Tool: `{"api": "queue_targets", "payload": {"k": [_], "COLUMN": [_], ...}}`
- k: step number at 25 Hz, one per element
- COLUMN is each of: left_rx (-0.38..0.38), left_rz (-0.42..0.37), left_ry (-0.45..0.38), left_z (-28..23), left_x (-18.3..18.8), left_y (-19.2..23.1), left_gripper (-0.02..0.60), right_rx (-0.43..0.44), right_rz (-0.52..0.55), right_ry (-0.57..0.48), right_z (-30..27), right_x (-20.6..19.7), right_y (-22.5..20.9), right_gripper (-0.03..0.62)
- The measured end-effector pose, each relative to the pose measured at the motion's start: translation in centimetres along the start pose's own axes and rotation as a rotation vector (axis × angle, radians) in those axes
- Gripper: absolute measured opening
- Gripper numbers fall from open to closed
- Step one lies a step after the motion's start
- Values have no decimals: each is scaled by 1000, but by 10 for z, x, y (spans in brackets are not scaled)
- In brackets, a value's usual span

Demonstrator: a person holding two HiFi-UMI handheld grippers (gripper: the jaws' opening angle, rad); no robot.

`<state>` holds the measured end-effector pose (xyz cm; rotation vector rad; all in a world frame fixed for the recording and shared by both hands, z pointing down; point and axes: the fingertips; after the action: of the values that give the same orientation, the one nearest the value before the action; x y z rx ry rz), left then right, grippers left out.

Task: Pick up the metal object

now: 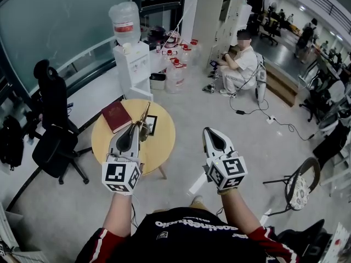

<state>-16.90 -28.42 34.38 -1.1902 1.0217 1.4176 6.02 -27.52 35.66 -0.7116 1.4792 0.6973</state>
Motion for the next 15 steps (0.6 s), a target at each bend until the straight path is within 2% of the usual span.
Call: {"api": "queue_targets", "payload": {"k": [15], "left_rx": [13], "left_rz": [6], "left_ry": [-2], "left_z": [3], "left_x": [2], "left_y": [8], "left_gripper": [31], "right_rx": [11], "right_rz": [-5], "right_ry": [4], "right_z": [-7], "right_x": [-1], "right_y": [5], "right_gripper": [28]}}
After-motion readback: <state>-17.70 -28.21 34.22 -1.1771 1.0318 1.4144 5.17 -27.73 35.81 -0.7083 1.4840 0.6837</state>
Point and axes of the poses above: the fingertips, and each gripper's own axes: z backward along the fingers, y to its left, x out of its top, and after that the axes turned 15 degrees about x, right-handed
